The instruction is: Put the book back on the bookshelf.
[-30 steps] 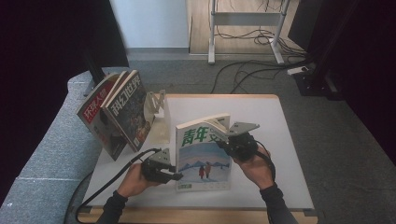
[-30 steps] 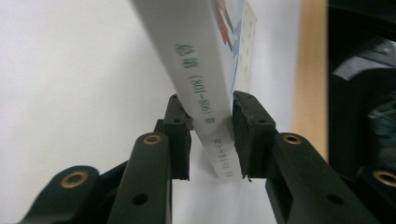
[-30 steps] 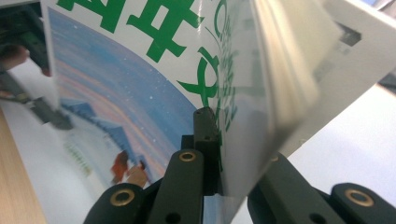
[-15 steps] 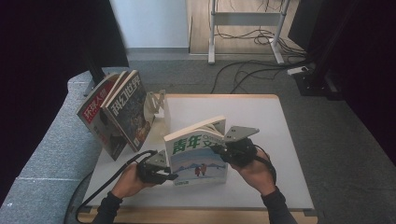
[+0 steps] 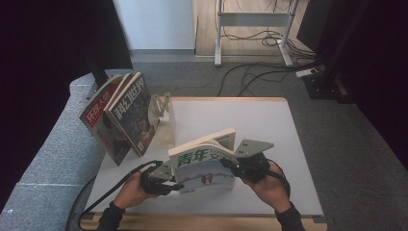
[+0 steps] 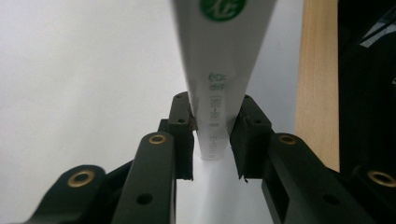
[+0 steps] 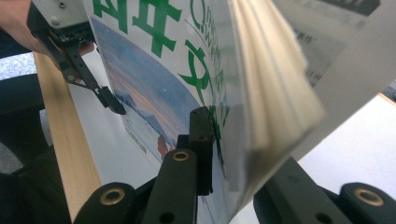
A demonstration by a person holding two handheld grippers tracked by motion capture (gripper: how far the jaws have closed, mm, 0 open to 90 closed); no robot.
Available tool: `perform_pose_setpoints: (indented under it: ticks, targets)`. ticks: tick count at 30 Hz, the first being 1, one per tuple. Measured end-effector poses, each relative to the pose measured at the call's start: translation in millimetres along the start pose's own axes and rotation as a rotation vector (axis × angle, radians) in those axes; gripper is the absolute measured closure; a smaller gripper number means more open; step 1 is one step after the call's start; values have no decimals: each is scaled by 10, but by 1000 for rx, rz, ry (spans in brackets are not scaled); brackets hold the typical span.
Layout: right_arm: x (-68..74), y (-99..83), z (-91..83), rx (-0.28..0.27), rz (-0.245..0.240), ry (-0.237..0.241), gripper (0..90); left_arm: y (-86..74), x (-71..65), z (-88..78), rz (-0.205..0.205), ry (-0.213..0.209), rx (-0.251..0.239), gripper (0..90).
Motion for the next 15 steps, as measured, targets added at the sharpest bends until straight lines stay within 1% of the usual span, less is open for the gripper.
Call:
perform_pose_setpoints:
  ticks: [2,4,6,9,12,14,15]
  targets:
    - [1,-6,-5,-2,-1,0,814,24,-6,-18,7,2,-7,692]
    - [5,-9,-5,-9,1,6,822,77,-2,-64,4,5,-41,678]
    - [12,-8,-4,-8,-4,3,832,119,10,-107,3,15,-60,672]
    - [18,-8,-8,1,-11,2,838,181,35,-175,5,35,-72,654]
    - [10,-9,-5,2,-11,-2,842,255,65,-224,15,62,-61,631]
    - [5,-10,-6,4,-13,-5,844,285,70,-220,-12,37,-63,636]
    - [4,-9,-5,4,-12,-8,844,287,72,-221,-42,13,-64,651]
Point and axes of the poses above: each handheld gripper's, and its own axes: z roughly forward along the jaws, y roughly out of its top, x roughly to its left, the point moved 9 cm from there along z, roughly forward along the jaws, and after that the axes turned 10 degrees about -z, right-handed, at the moved point
